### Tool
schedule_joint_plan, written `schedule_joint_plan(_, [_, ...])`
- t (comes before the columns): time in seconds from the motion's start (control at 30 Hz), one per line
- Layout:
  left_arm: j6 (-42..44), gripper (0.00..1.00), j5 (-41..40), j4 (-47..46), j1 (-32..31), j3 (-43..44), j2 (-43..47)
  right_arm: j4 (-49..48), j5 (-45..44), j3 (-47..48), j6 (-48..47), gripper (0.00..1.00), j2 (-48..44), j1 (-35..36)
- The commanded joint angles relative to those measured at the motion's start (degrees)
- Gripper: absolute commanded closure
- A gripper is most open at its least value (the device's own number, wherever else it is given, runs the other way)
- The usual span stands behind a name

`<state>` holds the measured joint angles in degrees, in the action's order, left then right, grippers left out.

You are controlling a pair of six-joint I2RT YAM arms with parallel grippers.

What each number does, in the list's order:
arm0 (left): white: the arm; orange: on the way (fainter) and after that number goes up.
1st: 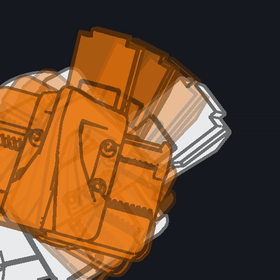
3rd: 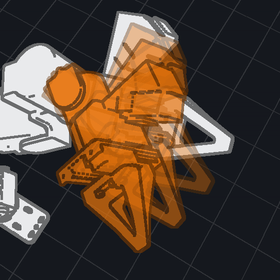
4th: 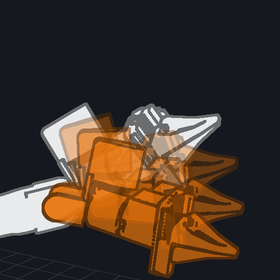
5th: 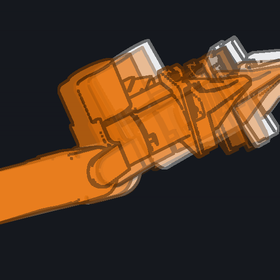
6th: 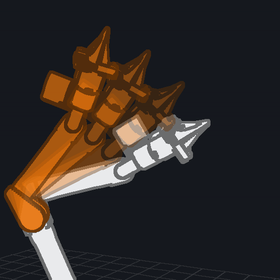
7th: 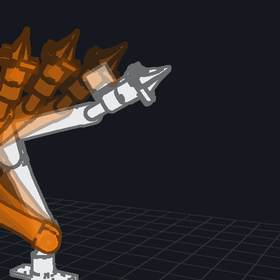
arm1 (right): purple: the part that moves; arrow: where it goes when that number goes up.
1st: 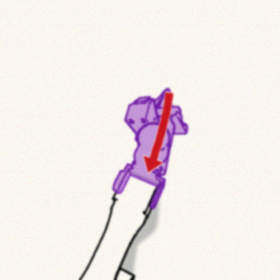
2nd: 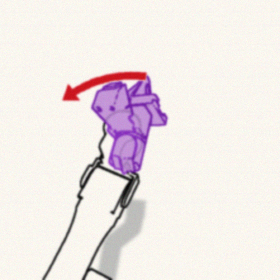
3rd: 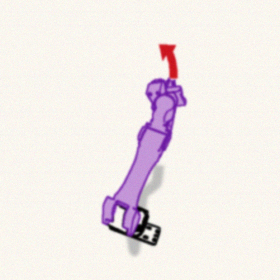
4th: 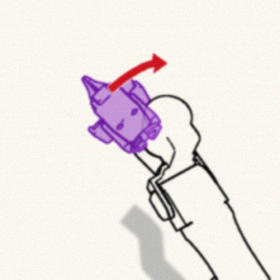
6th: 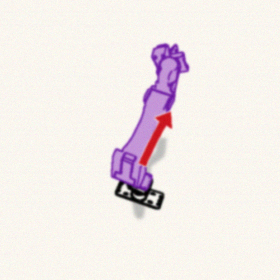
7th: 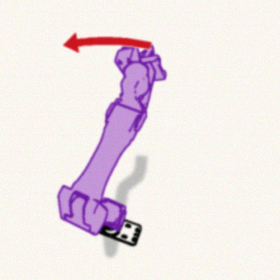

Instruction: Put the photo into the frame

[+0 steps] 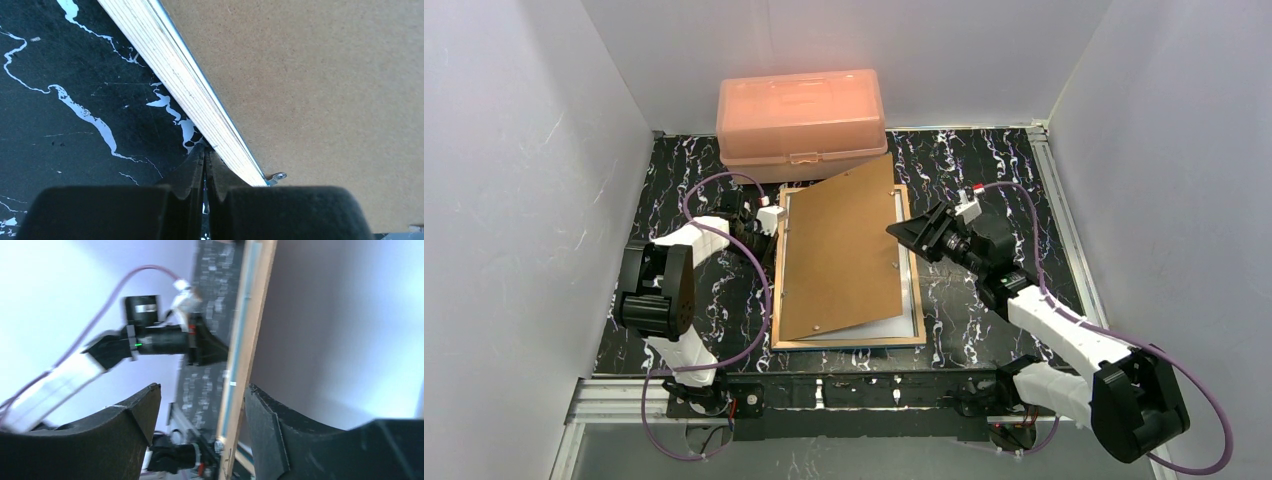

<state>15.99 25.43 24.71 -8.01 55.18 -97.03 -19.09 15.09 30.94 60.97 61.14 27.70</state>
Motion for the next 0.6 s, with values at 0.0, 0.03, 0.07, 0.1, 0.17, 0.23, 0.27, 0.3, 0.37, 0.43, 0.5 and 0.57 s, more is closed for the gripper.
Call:
schedule_joint_plan(0.0, [-0.09, 1.0, 6.83, 0.33, -2.54, -1.49, -1.12, -16.8, 12.17, -1.7, 9.38, 0.31, 0.05, 2.35])
schedule_joint_plan(0.03, [-0.09, 1.0, 6.83, 0.28, -2.54, -1.48, -1.06, -18.06, 12.28, -2.2, 10.3, 0.32, 0.27, 2.29])
schedule_joint_plan(0.07, [-0.08, 1.0, 6.78, 0.31, -2.49, -1.44, -1.05, -19.17, 12.4, -2.67, 11.1, 0.32, 0.5, 2.2])
schedule_joint_plan(0.1, [-0.12, 1.0, 6.86, 0.28, -2.53, -1.4, -0.98, -20.12, 12.54, -3.1, 11.66, 0.32, 0.89, 2.24])
schedule_joint_plan(0.17, [-0.09, 1.0, 6.83, 0.27, -2.54, -1.39, -0.77, -21.34, 12.92, -3.8, 12.58, 0.32, 1.88, 2.3])
schedule_joint_plan(0.23, [-0.01, 1.0, 6.74, 0.32, -2.54, -1.43, -0.47, -22.42, 13.09, -4.33, 13.43, 0.33, 3.02, 2.27])
schedule_joint_plan(0.27, [0.08, 1.0, 6.66, 0.37, -2.54, -1.46, -0.3, -23.42, 13.19, -4.6, 14.09, 0.33, 3.66, 2.27])
schedule_joint_plan(0.3, [0.16, 1.0, 6.59, 0.38, -2.54, -1.47, -0.08, -24.55, 13.37, -4.79, 14.78, 0.33, 4.41, 2.29])
schedule_joint_plan(0.37, [0.27, 1.0, 6.56, 0.36, -2.54, -1.57, 0.21, -26.79, 13.62, -5.0, 16.02, 0.33, 5.8, 2.22])
schedule_joint_plan(0.43, [0.27, 1.0, 6.59, 0.45, -2.54, -1.64, 0.48, -27.5, 14.01, -4.47, 15.98, 0.34, 6.82, 2.28])
schedule_joint_plan(0.5, [0.21, 1.0, 6.5, 0.49, -2.54, -1.65, 0.65, -24.75, 14.02, -3.07, 14.32, 0.35, 6.85, 2.31])
schedule_joint_plan(0.57, [0.37, 1.0, 6.38, 0.47, -2.54, -1.74, 0.76, -20.58, 13.54, -1.41, 12.0, 0.38, 6.21, 2.26])
